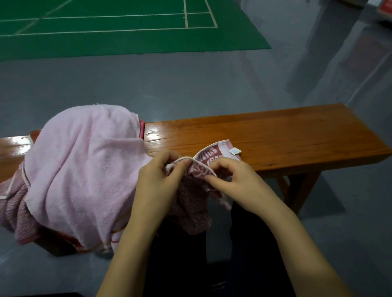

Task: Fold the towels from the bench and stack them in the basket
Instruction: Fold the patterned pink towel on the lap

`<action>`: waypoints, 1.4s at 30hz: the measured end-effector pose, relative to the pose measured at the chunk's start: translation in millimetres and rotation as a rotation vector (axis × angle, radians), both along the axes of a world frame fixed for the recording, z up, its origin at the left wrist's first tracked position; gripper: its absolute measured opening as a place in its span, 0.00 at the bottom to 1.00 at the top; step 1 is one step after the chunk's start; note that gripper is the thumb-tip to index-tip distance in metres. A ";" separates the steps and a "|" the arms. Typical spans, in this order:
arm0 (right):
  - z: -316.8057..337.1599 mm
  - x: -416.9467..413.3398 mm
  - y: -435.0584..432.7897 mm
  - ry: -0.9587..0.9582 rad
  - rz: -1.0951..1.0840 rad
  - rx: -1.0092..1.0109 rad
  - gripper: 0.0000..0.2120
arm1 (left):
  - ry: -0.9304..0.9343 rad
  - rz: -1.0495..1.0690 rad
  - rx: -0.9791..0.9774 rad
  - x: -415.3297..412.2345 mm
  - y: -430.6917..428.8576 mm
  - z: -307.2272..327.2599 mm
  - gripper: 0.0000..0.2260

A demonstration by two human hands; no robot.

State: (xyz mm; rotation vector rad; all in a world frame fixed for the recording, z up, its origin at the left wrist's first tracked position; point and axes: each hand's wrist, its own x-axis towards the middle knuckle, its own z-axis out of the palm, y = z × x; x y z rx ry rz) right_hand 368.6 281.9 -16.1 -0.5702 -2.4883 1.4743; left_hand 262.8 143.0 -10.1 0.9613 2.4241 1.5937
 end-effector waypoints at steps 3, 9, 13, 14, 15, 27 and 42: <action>-5.4 6.7 11.4 0.021 -0.085 -0.061 0.04 | -0.028 0.087 0.007 -9.9 -6.5 -4.0 0.07; -7.6 11.0 18.2 0.238 -0.316 -0.247 0.08 | -0.133 0.177 -0.028 -15.8 -7.7 -9.0 0.02; -8.6 -1.3 -3.9 0.347 -0.383 -0.409 0.08 | -0.192 0.156 0.080 2.0 7.1 5.4 0.08; -9.1 -5.4 -10.8 0.362 -0.385 -0.450 0.08 | -0.215 0.125 0.132 7.1 12.4 6.6 0.08; -9.0 -9.1 -17.0 0.376 -0.386 -0.490 0.08 | -0.246 0.085 0.177 12.7 17.7 7.6 0.08; -1.4 -4.0 -19.4 0.401 -0.380 -0.566 0.10 | -0.338 -0.132 0.195 24.5 18.8 3.8 0.06; 2.1 6.0 -20.3 0.420 -0.184 -0.506 0.12 | 0.010 0.034 0.142 32.6 27.2 11.3 0.06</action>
